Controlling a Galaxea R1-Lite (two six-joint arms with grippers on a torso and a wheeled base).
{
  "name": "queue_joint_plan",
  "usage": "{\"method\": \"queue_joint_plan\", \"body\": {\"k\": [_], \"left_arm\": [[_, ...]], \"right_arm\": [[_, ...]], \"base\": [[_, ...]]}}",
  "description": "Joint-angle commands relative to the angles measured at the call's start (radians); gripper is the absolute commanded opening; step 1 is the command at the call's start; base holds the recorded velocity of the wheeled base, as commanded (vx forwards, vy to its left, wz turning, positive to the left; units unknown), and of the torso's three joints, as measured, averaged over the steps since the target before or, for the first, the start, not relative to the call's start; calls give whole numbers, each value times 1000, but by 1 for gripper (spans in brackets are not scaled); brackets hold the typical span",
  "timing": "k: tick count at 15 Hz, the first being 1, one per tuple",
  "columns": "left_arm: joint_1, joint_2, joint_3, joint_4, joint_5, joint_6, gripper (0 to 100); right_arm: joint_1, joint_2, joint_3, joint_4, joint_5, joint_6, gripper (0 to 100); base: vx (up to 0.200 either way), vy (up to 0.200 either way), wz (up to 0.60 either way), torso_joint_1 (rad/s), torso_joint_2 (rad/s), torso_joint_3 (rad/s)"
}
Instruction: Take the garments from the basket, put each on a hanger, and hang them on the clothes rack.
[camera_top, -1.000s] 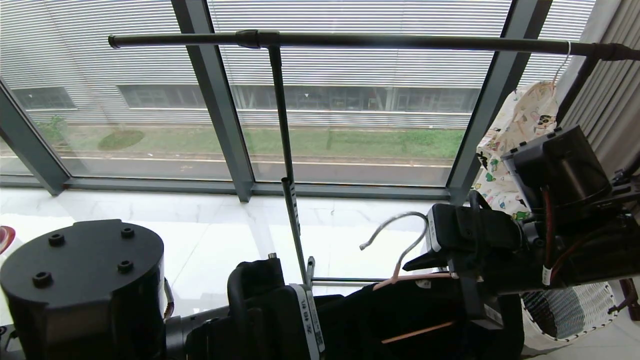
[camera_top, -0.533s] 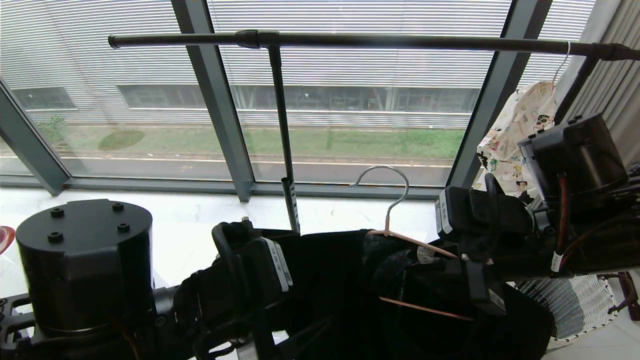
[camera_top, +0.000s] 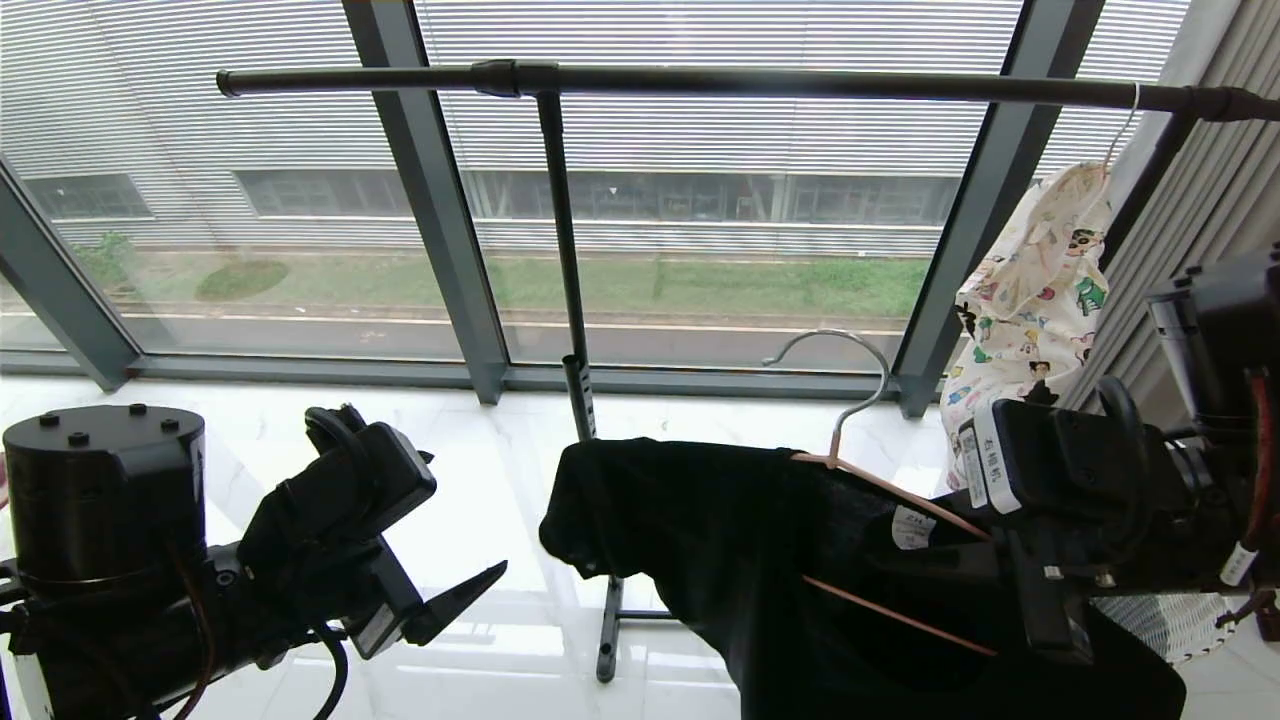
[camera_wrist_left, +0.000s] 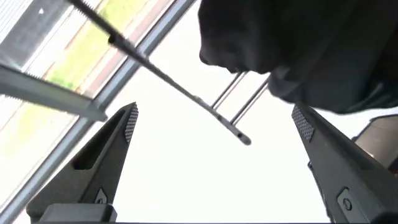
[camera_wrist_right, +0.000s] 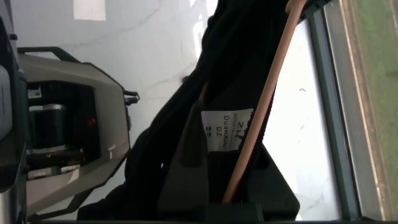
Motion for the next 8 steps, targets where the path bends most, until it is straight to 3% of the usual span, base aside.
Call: {"method": "queue_joint_plan", "body": {"k": [1, 2, 5, 8], "left_arm": [[23, 17, 7, -1, -3, 0, 100], [23, 20, 7, -1, -5, 0, 100], [44, 32, 2, 1, -132, 3, 100], [127, 58, -12, 1, -147, 9, 100]], "right_arm": [[0, -28, 24, -41, 3, -11, 0], [0, -28, 36, -81, 8, -25, 0], [4, -25, 47, -136, 60, -127, 0], [10, -25, 48, -135, 105, -220, 0]], "base": [[0, 0, 0, 0, 0, 0], [0, 0, 0, 0, 0, 0], [0, 0, 0, 0, 0, 0], [0, 0, 0, 0, 0, 0]]}}
